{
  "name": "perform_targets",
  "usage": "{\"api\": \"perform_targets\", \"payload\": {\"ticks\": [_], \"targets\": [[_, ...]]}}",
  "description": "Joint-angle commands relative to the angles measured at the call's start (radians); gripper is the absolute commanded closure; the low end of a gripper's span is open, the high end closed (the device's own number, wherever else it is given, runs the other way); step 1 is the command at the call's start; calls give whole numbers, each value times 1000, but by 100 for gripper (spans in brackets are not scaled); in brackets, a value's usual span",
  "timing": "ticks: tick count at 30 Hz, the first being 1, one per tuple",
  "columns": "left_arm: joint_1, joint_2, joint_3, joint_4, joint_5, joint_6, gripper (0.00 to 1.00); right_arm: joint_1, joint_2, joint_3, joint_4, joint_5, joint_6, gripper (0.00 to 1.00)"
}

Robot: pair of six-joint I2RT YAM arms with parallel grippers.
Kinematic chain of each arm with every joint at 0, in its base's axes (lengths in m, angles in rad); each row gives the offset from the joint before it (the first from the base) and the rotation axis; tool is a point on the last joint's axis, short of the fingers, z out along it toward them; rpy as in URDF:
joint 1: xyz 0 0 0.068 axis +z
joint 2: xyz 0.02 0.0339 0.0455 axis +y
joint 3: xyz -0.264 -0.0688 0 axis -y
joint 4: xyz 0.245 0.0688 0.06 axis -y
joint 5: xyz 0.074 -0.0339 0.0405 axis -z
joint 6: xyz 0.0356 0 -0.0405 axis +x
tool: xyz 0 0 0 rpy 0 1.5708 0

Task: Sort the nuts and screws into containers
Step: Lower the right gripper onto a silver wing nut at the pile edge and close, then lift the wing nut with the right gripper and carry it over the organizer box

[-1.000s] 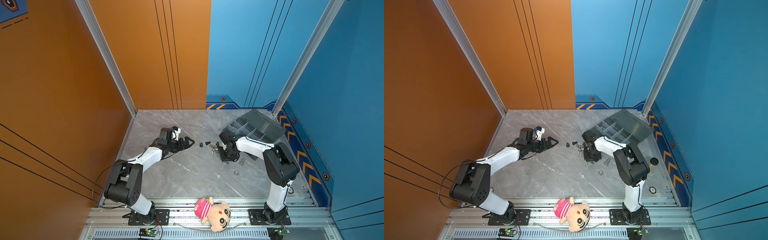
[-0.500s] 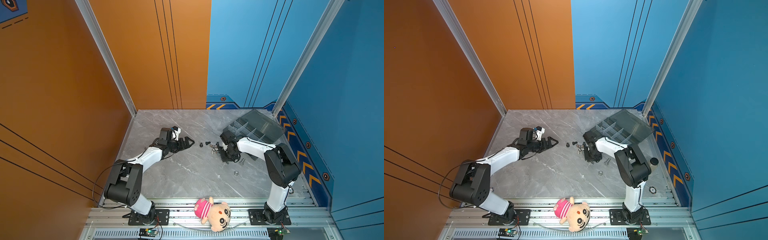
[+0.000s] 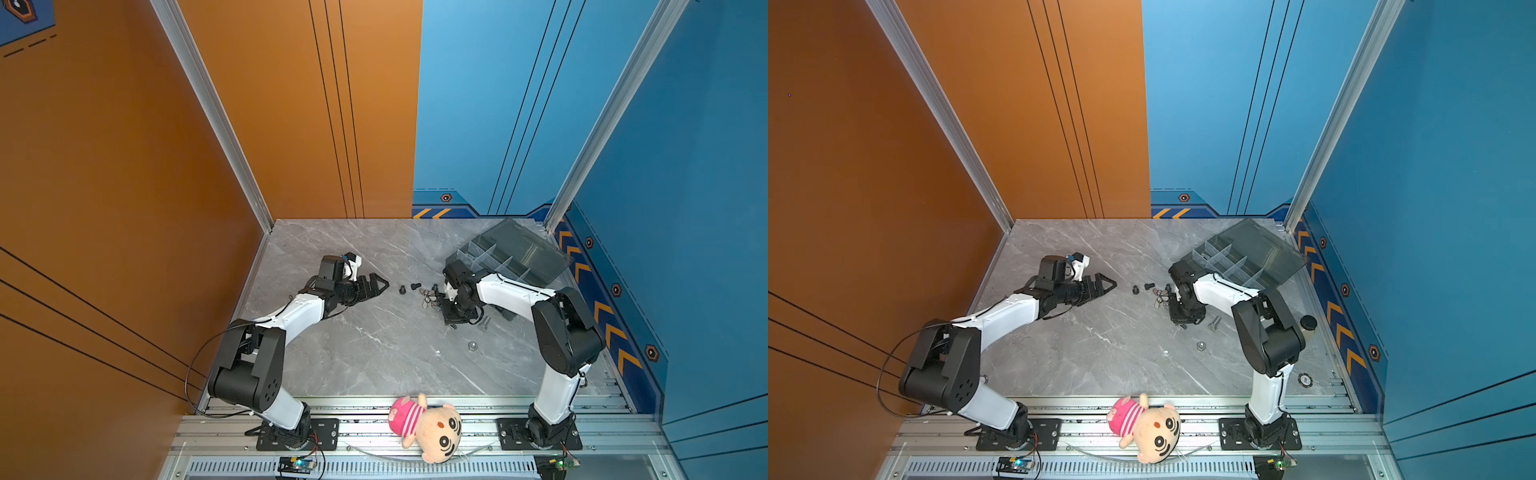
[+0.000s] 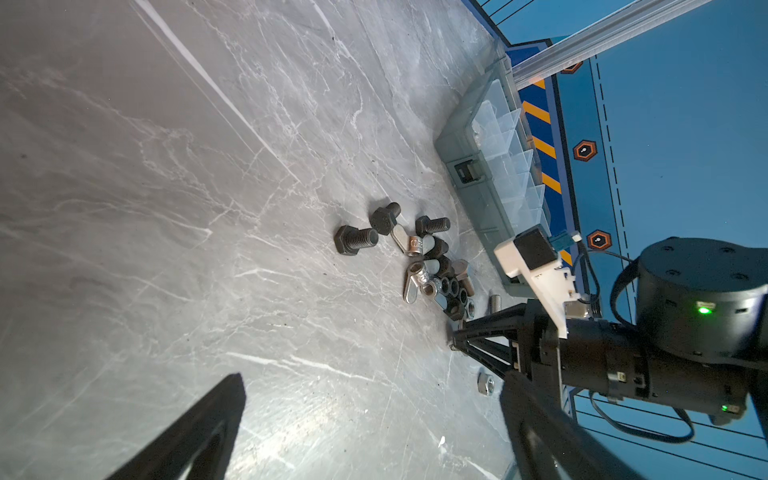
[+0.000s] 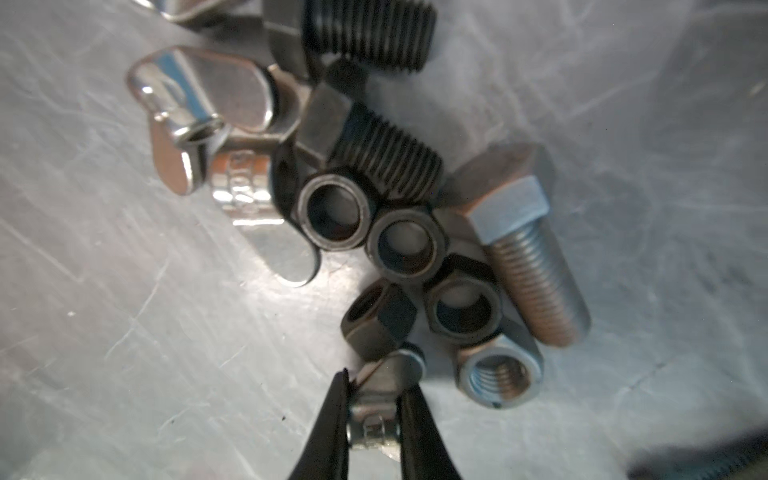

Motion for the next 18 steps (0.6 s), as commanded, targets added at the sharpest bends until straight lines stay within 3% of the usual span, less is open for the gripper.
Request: {"api": "perform_targets", "payload": {"ticks": [1,8,18], "targets": [[1,-17,-5,24,32,-10,2,-34,-95,81,-78,-84,-46,100],[5,-17,-6,40,49,-15,2,-162,-132,287,-128,-104,-56,100],[-1,4,-8,95,65,-49,2,-317,84,642,-140,35,9,100]]}}
